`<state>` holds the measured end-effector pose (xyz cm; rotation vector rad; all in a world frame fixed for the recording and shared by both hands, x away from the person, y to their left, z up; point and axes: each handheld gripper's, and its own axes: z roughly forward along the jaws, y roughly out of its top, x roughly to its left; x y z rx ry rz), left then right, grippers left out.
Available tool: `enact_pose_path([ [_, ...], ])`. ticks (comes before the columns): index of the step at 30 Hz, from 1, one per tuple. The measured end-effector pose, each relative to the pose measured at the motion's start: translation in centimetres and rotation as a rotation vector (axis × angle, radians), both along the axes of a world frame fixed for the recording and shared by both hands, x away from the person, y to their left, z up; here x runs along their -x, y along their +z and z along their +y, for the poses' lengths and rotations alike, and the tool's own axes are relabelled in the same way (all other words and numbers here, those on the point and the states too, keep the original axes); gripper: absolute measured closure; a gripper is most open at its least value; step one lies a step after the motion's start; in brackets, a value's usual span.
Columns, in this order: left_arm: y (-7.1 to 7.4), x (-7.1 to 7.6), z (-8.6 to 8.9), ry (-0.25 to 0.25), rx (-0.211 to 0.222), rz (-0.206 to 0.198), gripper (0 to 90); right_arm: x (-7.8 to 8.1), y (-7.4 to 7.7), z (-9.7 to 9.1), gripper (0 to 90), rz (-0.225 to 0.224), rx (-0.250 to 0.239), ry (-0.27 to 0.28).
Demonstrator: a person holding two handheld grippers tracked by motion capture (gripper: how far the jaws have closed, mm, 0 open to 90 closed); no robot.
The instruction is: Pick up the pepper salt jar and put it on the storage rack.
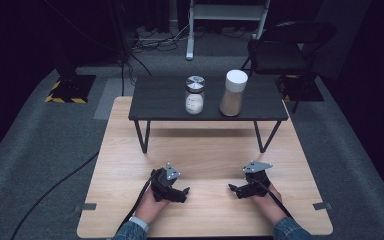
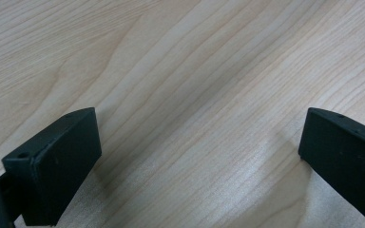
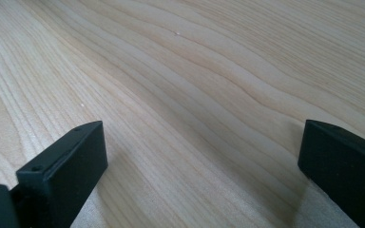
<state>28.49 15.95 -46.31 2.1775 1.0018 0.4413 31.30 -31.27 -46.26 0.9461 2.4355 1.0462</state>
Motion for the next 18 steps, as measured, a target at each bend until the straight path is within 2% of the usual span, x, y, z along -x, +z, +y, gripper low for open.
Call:
enact_pose_path([
  [18, -0.03, 0.20, -0.35, 0.008, 0.000, -0.003, 0.4, -0.03, 0.01, -0.01, 1.9, 0.000, 0.000, 0.002],
])
